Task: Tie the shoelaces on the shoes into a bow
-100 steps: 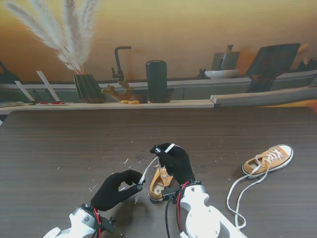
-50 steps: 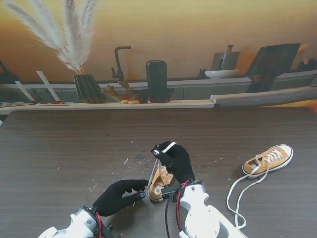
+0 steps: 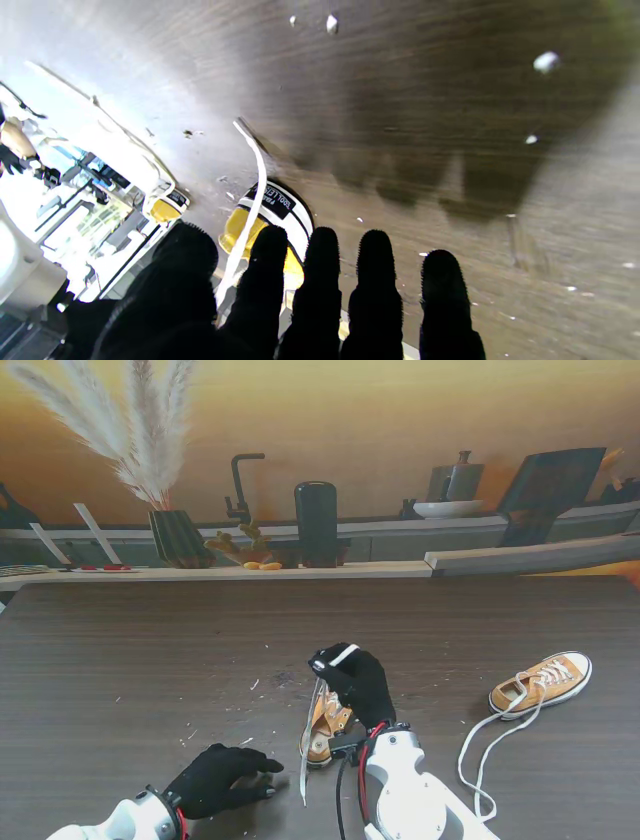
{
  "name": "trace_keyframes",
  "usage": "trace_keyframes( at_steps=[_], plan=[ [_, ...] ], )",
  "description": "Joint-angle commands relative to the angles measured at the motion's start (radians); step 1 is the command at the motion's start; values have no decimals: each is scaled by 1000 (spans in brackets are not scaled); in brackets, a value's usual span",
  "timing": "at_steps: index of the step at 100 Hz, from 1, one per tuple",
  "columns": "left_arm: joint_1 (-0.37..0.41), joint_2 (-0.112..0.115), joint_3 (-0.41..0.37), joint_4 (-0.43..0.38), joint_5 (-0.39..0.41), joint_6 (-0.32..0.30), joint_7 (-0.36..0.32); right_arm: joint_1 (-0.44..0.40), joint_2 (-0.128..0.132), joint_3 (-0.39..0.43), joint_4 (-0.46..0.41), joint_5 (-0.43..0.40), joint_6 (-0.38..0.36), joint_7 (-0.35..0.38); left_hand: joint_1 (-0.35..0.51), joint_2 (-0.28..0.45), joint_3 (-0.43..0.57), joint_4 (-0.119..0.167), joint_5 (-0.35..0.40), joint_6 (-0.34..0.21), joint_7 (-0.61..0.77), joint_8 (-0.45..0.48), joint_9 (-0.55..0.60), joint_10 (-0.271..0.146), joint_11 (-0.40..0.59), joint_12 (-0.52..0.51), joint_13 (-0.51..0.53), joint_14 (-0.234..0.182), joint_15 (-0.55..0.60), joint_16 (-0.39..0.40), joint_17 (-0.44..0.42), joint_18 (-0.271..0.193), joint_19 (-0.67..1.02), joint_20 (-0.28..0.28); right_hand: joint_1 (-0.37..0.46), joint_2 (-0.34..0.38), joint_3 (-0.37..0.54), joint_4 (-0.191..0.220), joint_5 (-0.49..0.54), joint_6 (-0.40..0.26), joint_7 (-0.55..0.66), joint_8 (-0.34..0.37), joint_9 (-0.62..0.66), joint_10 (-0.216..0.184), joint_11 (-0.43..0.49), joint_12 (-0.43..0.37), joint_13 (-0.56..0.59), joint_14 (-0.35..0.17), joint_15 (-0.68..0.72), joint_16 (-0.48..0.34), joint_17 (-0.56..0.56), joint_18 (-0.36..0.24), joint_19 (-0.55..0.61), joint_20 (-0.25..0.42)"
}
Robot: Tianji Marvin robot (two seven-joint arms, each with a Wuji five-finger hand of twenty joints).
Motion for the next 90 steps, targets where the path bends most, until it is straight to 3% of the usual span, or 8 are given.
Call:
trace_keyframes(
  at_steps=[1,28,45,61,70,76,81,90],
  plan=[
    [20,-1,-6,-3,-1,13,3,-2,2,4,-10,0,-8,15,-26,34,-33,-8,-1,-9,28,2,-12,-17,-7,-8,-15,-22,-10,22,-2,-54,-5,29,19,-14,25,-34,-12,-20,21,-27,80,99,41,13,10,-179,30,41,21,-30,287,-6],
    [112,-29,-57,-86,141,157,165,-11,7,9,-14,-15,-24,17,-70,27,-39,-1,-17,-7,51,53,3,-18,-8,-8,9,-23,-10,23,22,-49,6,43,17,-12,25,-34,-12,-22,22,-28,80,100,40,14,10,-179,30,41,21,-30,287,-6],
    [104,-51,-69,-80,112,165,279,-16,8,11,-14,-24,-34,18,-73,10,-33,6,-49,-15,38,63,9,-17,-4,-6,24,-15,-3,26,31,-40,18,44,17,-11,24,-34,-14,-22,22,-29,78,100,39,15,10,-179,30,41,21,-30,287,-6],
    [9,-67,-40,10,45,75,389,-20,15,13,-8,-45,-65,31,-83,-32,-22,15,-91,-53,34,81,17,-35,12,3,43,-20,16,31,44,-33,44,47,15,-6,22,-35,-19,-25,20,-31,75,98,38,16,10,-179,30,41,21,-30,287,-6],
    [-74,-76,-5,93,-17,-9,429,-22,20,12,-8,-63,-81,39,-75,-85,-8,10,-104,-118,56,102,21,-54,27,13,48,-32,25,32,47,-34,62,47,15,-4,21,-35,-21,-28,19,-31,72,97,38,16,10,-179,30,41,20,-31,287,-8],
    [-128,-81,18,148,-116,-80,414,-23,23,10,-8,-71,-89,46,-69,-127,-2,-1,-123,-149,66,112,10,-63,35,19,40,-37,31,34,40,-35,73,49,15,-3,20,-35,-23,-30,18,-30,71,96,37,17,10,-179,30,41,20,-32,287,-9],
    [-166,-83,37,187,-202,-127,384,-23,27,10,-7,-75,-100,57,-76,-165,-11,-11,-185,-194,46,107,-12,-76,26,16,28,-40,26,32,29,-35,69,47,15,-2,19,-35,-24,-30,18,-30,71,95,37,17,10,-179,30,41,20,-32,287,-10],
    [-220,-82,68,242,-294,-181,328,-24,33,11,-6,-81,-115,76,-72,-228,0,-55,-224,-266,83,143,-34,-99,21,15,12,-49,11,27,12,-39,50,45,15,1,18,-34,-26,-31,16,-31,69,94,37,17,10,-179,30,41,20,-33,287,-11]
  ],
)
